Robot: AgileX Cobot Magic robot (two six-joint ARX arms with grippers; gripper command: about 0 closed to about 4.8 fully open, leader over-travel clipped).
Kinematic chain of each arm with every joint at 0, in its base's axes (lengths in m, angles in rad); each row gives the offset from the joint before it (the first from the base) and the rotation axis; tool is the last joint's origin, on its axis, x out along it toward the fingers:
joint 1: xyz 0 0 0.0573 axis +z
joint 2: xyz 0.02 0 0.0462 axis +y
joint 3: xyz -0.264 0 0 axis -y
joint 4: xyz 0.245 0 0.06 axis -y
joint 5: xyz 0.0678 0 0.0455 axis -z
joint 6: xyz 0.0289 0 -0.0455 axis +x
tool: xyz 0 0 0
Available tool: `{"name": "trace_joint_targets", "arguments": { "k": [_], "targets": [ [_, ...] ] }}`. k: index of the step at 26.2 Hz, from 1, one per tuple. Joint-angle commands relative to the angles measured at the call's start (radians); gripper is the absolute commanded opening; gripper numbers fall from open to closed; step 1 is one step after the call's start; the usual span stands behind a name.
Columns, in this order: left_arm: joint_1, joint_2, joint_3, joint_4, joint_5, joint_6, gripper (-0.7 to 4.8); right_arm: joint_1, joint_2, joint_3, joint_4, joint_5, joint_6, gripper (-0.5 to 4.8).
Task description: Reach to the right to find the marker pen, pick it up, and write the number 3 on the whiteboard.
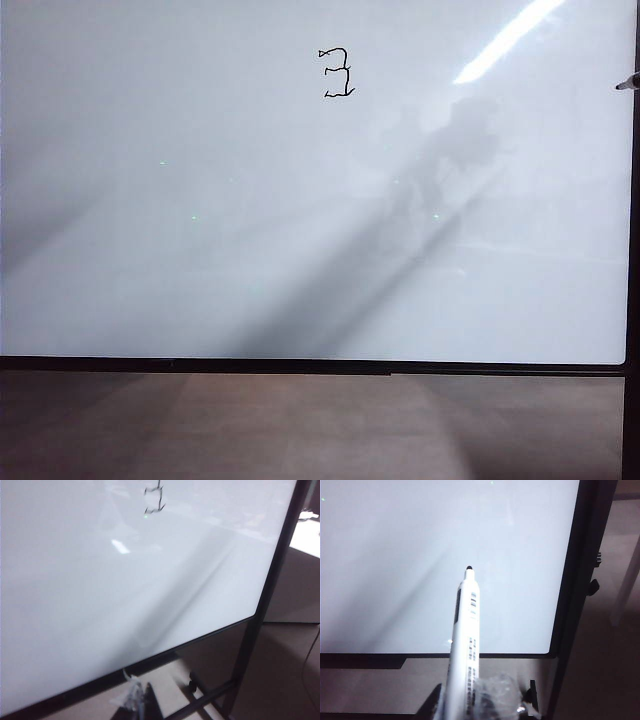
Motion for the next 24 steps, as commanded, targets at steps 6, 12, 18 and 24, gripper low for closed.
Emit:
{"name": "trace_joint_targets", "arguments": {
  "k": [6, 12, 18, 24],
  "targets": [
    [-0.002, -0.191, -0.182, -0.018, -0.029, -0.007, -0.05, -0.001, -0.239, -0.227, 0.087, -0.005, 0.009, 0.01],
    [-0.002, -0.209, -0.214, -0.030, -0.028, -0.006, -0.05, -0.001, -0.326, -0.253, 0.024, -0.008, 0.008, 0.01],
    [-0.002, -0.243, -0.311, 0.108, -0.027, -0.007, -0.05, -0.002, -0.334, -0.253, 0.019, -0.005, 0.008, 0.01],
    [-0.002, -0.301, -0.390, 0.141, 0.020, -0.006, -0.05, -0.002, -0.334, -0.253, 0.019, -0.005, 0.008, 0.01]
  ]
}}
